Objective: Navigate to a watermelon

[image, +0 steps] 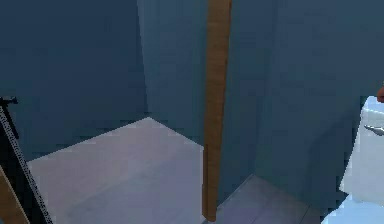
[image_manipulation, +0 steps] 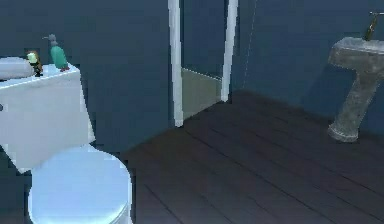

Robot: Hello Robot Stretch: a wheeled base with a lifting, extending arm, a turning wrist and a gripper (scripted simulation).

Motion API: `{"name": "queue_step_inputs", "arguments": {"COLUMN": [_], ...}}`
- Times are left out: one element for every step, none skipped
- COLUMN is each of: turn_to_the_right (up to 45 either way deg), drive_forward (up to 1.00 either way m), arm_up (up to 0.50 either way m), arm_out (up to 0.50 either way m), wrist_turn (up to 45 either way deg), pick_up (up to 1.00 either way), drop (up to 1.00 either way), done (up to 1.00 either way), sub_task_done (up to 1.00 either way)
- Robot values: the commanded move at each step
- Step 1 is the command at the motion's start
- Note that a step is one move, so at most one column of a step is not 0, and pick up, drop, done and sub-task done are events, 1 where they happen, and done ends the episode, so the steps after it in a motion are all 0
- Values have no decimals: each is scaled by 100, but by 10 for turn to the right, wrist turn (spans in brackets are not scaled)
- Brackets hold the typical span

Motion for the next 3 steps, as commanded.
{"name": "queue_step_inputs", "arguments": {"turn_to_the_right": [-30,0,-330], "drive_forward": [0,45,0], "arm_up": [0,0,0], "arm_out": [0,0,0], "wrist_turn": [0,0,0], "pick_up": [0,0,0], "drop": [0,0,0], "done": [0,0,0], "sub_task_done": [0,0,0]}}
